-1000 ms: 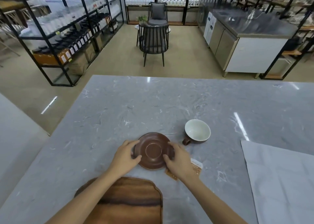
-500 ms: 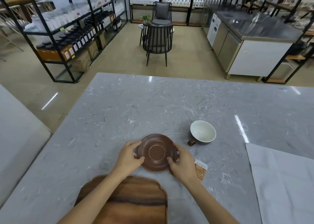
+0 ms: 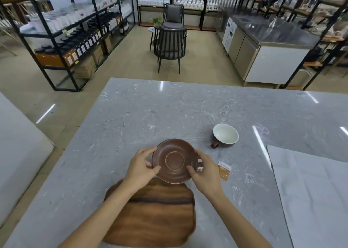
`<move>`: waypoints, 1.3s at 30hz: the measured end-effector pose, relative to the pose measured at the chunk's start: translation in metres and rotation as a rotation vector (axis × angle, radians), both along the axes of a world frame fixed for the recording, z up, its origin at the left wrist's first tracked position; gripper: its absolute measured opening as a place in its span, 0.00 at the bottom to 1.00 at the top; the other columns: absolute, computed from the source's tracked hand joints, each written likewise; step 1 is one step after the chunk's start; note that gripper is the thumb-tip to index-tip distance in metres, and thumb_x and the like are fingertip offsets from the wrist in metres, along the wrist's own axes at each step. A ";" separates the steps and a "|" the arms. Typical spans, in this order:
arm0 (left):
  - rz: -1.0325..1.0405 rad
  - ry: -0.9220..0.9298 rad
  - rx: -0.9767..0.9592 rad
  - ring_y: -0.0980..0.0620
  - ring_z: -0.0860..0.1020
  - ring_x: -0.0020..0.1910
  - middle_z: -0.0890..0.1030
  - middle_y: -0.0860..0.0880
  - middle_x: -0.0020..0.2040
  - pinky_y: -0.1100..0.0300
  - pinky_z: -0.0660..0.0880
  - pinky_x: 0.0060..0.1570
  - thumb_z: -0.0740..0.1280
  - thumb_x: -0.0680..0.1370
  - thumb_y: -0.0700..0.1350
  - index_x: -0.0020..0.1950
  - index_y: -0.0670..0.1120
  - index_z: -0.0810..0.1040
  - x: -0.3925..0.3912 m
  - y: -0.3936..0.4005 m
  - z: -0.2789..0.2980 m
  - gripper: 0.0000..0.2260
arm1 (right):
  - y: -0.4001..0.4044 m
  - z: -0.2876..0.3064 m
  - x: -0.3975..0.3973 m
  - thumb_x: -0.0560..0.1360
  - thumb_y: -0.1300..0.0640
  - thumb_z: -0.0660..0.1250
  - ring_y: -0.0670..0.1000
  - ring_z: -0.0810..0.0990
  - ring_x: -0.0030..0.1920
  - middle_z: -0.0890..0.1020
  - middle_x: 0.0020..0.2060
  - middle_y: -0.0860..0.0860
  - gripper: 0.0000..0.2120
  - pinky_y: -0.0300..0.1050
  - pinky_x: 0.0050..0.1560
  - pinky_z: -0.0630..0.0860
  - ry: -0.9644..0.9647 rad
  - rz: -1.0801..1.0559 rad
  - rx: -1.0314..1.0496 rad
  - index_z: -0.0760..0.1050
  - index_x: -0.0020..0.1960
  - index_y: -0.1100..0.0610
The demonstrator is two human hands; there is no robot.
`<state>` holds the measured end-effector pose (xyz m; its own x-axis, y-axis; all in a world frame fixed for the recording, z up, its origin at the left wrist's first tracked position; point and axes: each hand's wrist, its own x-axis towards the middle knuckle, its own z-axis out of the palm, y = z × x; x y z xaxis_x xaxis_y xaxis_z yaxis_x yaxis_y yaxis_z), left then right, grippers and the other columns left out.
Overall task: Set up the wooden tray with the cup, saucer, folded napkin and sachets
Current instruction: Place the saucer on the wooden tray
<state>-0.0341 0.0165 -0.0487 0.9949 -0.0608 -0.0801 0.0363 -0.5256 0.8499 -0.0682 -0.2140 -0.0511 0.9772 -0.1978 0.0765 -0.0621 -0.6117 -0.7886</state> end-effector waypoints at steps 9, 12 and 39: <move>-0.027 -0.025 -0.023 0.59 0.83 0.38 0.75 0.54 0.64 0.63 0.81 0.52 0.77 0.72 0.40 0.71 0.54 0.75 -0.048 0.027 0.009 0.29 | 0.025 0.006 -0.051 0.71 0.59 0.77 0.44 0.82 0.47 0.81 0.57 0.45 0.29 0.40 0.53 0.79 -0.024 -0.010 0.045 0.74 0.70 0.48; -0.026 -0.010 -0.028 0.59 0.83 0.39 0.75 0.55 0.64 0.55 0.82 0.55 0.77 0.73 0.40 0.71 0.54 0.75 -0.062 0.035 0.009 0.29 | 0.033 0.001 -0.067 0.72 0.58 0.76 0.45 0.82 0.48 0.82 0.58 0.43 0.28 0.39 0.51 0.80 -0.009 -0.007 0.070 0.74 0.70 0.47; 0.067 -0.015 -0.047 0.68 0.80 0.46 0.79 0.52 0.65 0.77 0.76 0.47 0.75 0.75 0.44 0.75 0.47 0.71 -0.157 0.051 -0.032 0.29 | 0.079 -0.058 -0.156 0.75 0.50 0.76 0.29 0.73 0.64 0.72 0.69 0.44 0.20 0.27 0.54 0.78 -0.080 -0.035 0.135 0.80 0.64 0.54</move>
